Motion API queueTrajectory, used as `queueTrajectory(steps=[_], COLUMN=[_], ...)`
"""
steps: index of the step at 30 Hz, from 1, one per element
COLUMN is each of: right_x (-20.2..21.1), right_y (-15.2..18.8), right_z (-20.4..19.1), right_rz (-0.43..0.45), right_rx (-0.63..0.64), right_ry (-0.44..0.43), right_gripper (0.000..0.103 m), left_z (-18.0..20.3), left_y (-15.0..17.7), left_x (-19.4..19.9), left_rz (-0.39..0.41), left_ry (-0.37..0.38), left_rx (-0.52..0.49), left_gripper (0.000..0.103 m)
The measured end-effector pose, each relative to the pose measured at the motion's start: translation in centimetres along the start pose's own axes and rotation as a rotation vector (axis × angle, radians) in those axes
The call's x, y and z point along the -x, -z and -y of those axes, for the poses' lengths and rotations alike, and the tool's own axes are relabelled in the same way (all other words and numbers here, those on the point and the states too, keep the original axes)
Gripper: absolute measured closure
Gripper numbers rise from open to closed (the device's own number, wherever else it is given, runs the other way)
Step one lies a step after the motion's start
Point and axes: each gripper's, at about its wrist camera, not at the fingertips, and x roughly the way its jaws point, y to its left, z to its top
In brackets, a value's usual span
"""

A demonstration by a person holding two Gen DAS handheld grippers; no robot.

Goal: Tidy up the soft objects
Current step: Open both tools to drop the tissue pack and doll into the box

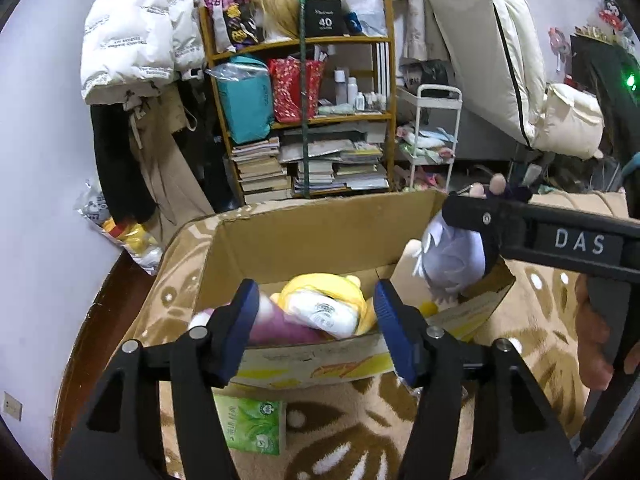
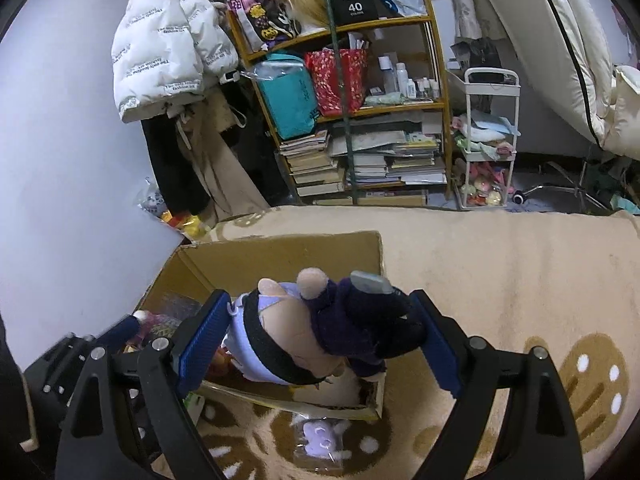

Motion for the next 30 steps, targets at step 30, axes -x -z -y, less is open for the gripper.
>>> queueTrajectory(steps=[30], right_x=[3.3], right_y=[1.6], right_z=[-1.7], right_rz=[-0.028], right_rx=[0.084], right_ry=[0.04], right_gripper=[0.001], left_z=[-2.3], left_y=[2.2], left_x=[5.9], left_rz=[-0.049], left_ry=[-0.173], left_rx=[0.028], left_gripper=[0.008])
